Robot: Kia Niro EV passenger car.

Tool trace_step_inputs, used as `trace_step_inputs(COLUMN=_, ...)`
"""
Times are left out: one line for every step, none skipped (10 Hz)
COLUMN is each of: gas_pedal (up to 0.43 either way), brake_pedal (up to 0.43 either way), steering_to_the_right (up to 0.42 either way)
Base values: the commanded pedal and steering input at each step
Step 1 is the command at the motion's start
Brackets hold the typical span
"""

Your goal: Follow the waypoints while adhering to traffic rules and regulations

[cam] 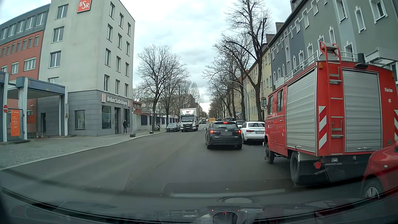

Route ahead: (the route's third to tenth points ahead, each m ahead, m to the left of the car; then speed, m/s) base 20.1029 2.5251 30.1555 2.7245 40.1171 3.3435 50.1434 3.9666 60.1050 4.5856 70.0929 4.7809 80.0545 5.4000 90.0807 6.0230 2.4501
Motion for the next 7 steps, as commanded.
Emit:
trace_step_inputs(gas_pedal=0.0, brake_pedal=0.25, steering_to_the_right=-0.001)
trace_step_inputs(gas_pedal=0.0, brake_pedal=0.256, steering_to_the_right=-0.003)
trace_step_inputs(gas_pedal=0.0, brake_pedal=0.256, steering_to_the_right=-0.006)
trace_step_inputs(gas_pedal=0.0, brake_pedal=0.256, steering_to_the_right=-0.007)
trace_step_inputs(gas_pedal=0.0, brake_pedal=0.256, steering_to_the_right=-0.007)
trace_step_inputs(gas_pedal=0.0, brake_pedal=0.256, steering_to_the_right=-0.007)
trace_step_inputs(gas_pedal=0.0, brake_pedal=0.256, steering_to_the_right=-0.008)
